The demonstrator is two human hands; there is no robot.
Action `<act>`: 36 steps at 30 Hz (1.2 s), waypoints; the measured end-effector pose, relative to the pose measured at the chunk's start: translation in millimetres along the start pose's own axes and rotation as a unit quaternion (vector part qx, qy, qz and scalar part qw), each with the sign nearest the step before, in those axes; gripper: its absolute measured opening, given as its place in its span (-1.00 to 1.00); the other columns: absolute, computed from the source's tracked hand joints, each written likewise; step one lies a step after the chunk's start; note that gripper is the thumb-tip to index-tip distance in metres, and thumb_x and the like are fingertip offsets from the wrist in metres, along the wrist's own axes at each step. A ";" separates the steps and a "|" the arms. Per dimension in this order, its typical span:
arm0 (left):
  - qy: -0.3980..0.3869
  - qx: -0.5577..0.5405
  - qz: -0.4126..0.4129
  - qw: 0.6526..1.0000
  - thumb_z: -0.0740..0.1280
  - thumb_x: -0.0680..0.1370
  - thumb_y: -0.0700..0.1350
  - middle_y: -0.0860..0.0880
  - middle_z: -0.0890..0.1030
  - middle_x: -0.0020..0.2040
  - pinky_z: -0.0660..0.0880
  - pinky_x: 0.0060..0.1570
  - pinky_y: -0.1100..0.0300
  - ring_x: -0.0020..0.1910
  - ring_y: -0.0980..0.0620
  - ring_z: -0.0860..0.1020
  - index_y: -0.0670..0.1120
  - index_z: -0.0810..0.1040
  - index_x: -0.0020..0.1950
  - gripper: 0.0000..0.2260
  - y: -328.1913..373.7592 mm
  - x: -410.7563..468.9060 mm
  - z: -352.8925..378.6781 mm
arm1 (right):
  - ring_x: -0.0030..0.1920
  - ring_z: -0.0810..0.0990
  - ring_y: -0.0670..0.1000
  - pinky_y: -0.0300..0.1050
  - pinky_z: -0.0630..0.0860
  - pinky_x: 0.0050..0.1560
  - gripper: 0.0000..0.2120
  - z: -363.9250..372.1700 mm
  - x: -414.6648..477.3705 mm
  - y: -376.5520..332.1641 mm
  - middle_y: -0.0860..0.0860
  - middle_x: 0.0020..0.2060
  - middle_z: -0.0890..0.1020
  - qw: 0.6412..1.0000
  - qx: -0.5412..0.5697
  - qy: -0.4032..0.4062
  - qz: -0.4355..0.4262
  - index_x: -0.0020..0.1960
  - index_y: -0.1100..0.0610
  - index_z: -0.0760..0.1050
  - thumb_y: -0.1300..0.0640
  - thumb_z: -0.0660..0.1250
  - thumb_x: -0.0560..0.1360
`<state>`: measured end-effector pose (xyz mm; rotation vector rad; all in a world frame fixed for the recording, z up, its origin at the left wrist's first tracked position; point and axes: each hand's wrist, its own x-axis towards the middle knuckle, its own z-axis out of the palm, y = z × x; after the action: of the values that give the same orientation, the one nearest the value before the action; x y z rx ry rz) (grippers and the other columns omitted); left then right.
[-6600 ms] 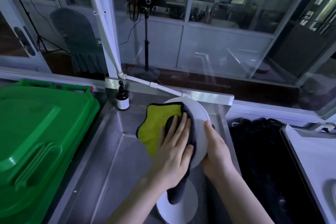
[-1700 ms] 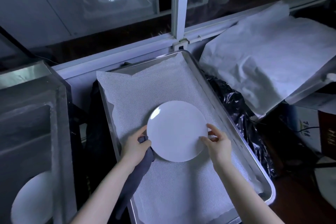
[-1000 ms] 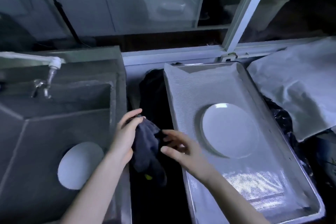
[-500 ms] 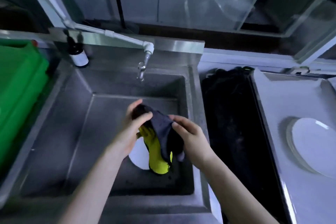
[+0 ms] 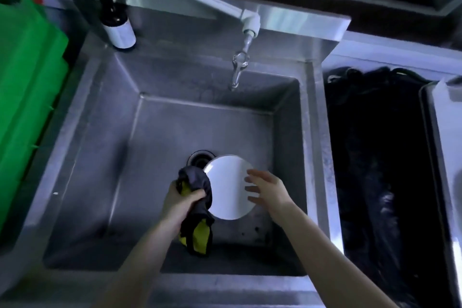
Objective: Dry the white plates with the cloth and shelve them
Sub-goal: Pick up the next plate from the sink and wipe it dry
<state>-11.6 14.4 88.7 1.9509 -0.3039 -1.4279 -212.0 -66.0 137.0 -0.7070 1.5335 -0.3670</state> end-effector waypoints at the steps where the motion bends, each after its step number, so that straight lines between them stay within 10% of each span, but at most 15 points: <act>1: 0.003 0.043 -0.001 0.999 0.55 0.28 -0.13 -0.07 0.66 -0.16 0.49 -0.40 0.28 -0.20 -0.02 0.63 -0.17 0.55 0.11 -0.55 -5.8 11.3 -1.6 | -0.07 0.63 0.08 0.02 0.59 -0.01 -0.85 -2.1 15.1 9.2 0.07 0.00 0.64 0.999 -0.022 0.025 0.017 0.13 0.09 0.59 0.21 0.29 0.60; 5: -0.066 0.095 -0.017 0.993 0.53 0.17 -0.04 0.00 0.62 0.02 0.57 -0.10 0.08 -0.03 -0.02 0.62 0.00 0.43 0.22 -0.36 -28.0 47.1 -1.6 | -0.06 0.57 0.09 -0.04 0.49 -0.01 -0.64 -5.7 70.6 43.7 0.07 -0.02 0.59 0.984 -0.160 0.068 0.042 0.36 0.13 0.51 0.18 0.33 0.57; 10: -0.116 0.106 -0.028 0.987 0.54 0.30 -0.25 -0.05 0.63 -0.02 0.50 -0.39 0.34 -0.19 0.10 0.63 -0.02 0.47 0.16 -0.51 -46.9 81.5 7.6 | 0.28 0.53 0.19 -0.04 0.48 0.20 -0.45 -3.7 107.1 75.8 0.11 0.37 0.49 0.966 -0.233 0.089 0.063 0.53 0.07 0.31 0.13 0.32 0.56; 25: -0.066 0.107 -0.038 0.991 0.46 0.21 -0.04 -0.02 0.65 -0.04 0.62 -0.04 -0.02 -0.07 -0.07 0.65 0.13 0.49 0.03 -0.58 -57.9 81.6 16.1 | -0.11 0.54 0.05 -0.13 0.42 -0.11 -0.72 -7.7 125.0 98.1 -0.04 -0.14 0.57 0.965 -0.179 0.187 0.046 0.15 0.11 0.55 0.16 0.47 0.46; 31: -0.072 0.077 -0.049 0.993 0.46 0.25 -0.09 -0.03 0.66 -0.04 0.55 -0.21 0.17 -0.11 0.02 0.65 0.06 0.49 0.09 -0.57 -50.7 84.1 8.3 | 0.05 0.60 0.23 0.23 0.62 0.05 -0.82 -9.0 121.0 95.0 0.08 0.00 0.59 0.991 -0.053 0.097 0.076 0.02 0.06 0.51 0.31 0.38 0.53; 36: -0.080 0.072 -0.023 0.994 0.44 0.41 -0.26 -0.03 0.66 -0.17 0.50 -0.43 0.35 -0.34 0.18 0.64 0.03 0.52 -0.03 -0.75 -45.3 86.0 -10.0 | -0.06 0.67 0.17 0.01 0.65 -0.19 -0.76 -2.2 105.8 77.5 0.12 0.03 0.64 0.998 -0.026 0.016 0.059 0.06 0.00 0.51 0.33 0.31 0.57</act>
<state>19.9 3.8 -3.2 1.9715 -0.4486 -1.6377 -226.6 -74.6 6.8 -0.6508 1.6124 -0.2522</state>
